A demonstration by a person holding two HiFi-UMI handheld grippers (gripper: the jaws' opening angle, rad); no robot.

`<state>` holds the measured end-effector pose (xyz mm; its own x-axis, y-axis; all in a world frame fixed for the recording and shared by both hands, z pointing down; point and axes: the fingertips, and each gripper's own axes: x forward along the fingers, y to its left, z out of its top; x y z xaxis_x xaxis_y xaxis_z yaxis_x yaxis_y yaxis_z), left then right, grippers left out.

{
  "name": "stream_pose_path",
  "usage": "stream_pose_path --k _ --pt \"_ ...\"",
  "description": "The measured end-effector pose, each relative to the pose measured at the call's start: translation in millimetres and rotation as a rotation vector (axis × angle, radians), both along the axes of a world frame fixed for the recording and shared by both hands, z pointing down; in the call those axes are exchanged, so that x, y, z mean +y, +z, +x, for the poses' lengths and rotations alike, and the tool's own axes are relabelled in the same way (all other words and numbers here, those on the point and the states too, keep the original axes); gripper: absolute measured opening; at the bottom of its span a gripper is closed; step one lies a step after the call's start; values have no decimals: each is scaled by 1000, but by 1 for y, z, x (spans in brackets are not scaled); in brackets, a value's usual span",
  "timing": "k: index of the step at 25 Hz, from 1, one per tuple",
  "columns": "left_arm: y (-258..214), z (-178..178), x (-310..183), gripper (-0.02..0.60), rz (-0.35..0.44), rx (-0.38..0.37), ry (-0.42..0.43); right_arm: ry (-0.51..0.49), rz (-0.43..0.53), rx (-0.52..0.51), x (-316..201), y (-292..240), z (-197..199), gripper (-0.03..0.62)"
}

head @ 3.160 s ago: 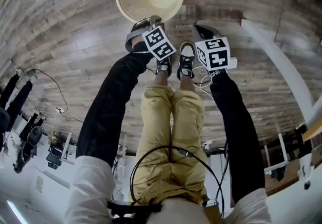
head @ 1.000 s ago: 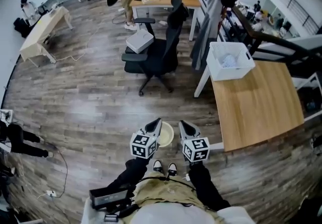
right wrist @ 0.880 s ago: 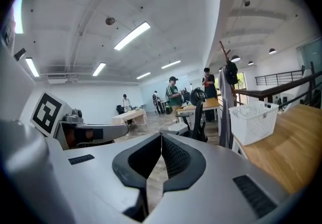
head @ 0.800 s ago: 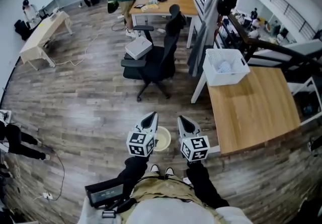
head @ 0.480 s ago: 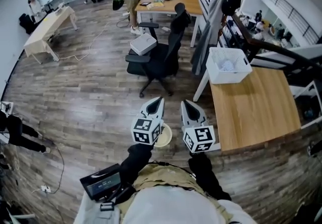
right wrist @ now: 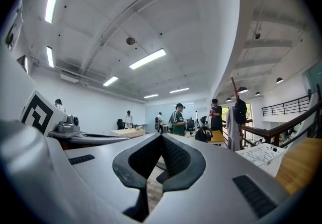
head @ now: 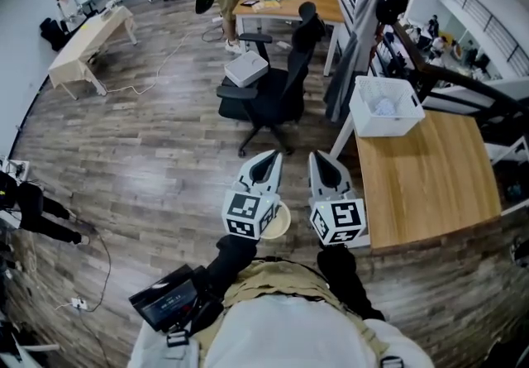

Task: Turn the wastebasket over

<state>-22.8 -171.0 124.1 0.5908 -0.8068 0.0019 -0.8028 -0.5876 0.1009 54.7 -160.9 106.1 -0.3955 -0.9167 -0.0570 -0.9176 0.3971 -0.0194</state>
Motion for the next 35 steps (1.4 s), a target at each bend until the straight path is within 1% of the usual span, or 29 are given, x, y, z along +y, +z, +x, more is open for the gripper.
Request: stream_pose_path --k 7,16,22,29,35 --pt "0 -2 -7 2 -27 8 -9 -11 45 15 1 -12 -11 20" --pt "1 0 -4 2 -20 14 -5 5 46 25 5 -12 -7 20" --pt "0 -3 1 2 -22 20 4 -16 33 27 7 -8 -14 20" --pt "4 -11 9 2 -33 20 -9 -29 31 33 14 -7 -23 20" --pt "4 -8 11 2 -43 19 2 -43 31 38 18 -8 -23 20"
